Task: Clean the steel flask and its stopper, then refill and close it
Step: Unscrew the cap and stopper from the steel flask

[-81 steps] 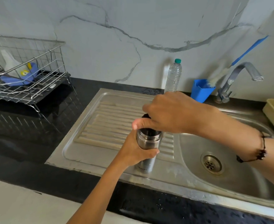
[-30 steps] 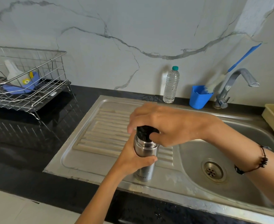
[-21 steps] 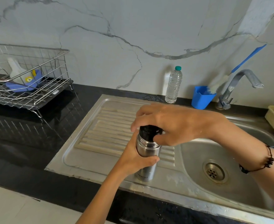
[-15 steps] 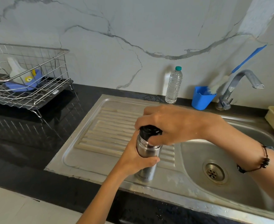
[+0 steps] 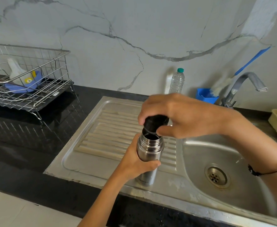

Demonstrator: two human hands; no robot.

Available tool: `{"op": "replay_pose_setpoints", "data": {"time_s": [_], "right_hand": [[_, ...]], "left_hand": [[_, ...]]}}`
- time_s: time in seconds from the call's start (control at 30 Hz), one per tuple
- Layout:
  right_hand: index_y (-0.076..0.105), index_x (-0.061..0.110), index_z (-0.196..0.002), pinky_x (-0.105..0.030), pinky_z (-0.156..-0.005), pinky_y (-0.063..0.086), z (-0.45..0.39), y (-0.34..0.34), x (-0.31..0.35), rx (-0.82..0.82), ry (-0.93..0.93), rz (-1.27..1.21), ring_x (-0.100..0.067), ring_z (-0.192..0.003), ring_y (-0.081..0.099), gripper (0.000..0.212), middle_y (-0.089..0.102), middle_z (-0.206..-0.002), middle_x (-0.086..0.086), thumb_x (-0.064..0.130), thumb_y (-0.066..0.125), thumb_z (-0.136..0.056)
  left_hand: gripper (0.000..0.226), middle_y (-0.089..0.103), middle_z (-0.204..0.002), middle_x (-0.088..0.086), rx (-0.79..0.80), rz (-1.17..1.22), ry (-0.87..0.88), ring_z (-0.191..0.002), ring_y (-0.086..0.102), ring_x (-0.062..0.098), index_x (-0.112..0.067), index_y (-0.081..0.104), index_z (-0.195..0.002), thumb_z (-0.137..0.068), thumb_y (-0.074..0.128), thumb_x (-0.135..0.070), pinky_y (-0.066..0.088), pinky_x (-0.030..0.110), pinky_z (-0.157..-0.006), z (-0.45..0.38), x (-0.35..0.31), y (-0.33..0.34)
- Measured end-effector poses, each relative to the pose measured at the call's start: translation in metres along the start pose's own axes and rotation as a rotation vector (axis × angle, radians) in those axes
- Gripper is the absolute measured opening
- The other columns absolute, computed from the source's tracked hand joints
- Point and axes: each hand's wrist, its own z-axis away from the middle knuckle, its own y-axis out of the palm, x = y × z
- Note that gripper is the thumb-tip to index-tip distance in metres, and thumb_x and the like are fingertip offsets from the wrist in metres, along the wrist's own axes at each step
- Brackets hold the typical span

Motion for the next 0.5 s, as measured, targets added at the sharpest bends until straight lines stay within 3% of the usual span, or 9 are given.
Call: {"op": "replay_pose_setpoints", "data": {"time_s": [0.17,0.3,0.5], "right_hand": [[0.058,0.029,-0.112,-0.027,-0.074,0.045,0.006,-0.003,-0.024,-0.213,0.208,0.018,-0.015,-0.088,0.054,0.032,0.056,-0.1,0.002,0.021,0.062,-0.081],[0.054,0.027,-0.117,-0.025,-0.076,0.037,-0.001,0.043,-0.068,-0.085,0.427,0.127,-0.019,-0.094,0.051,0.036,0.051,-0.102,0.001,0.021,0.062,-0.083],[0.046,0.017,-0.124,-0.038,-0.088,0.045,-0.002,0.15,-0.123,0.113,0.592,0.052,-0.029,-0.107,0.052,0.046,0.048,-0.12,-0.009,0.017,0.063,-0.08]], "left_hand": [[0.073,0.065,-0.101,-0.011,-0.004,-0.031,-0.009,-0.095,0.064,0.006,-0.031,0.048,-0.114,-0.048,0.078,-0.036,0.05,0.021,-0.078,0.002,-0.001,0.001],[0.074,0.065,-0.101,-0.009,-0.008,-0.04,-0.003,-0.094,0.064,0.007,-0.029,0.048,-0.116,-0.049,0.078,-0.038,0.05,0.023,-0.077,0.002,0.0,0.001],[0.077,0.065,-0.103,-0.006,-0.016,-0.04,0.017,-0.096,0.064,0.009,-0.024,0.047,-0.12,-0.051,0.079,-0.036,0.049,0.022,-0.077,0.001,0.002,0.001]]}}
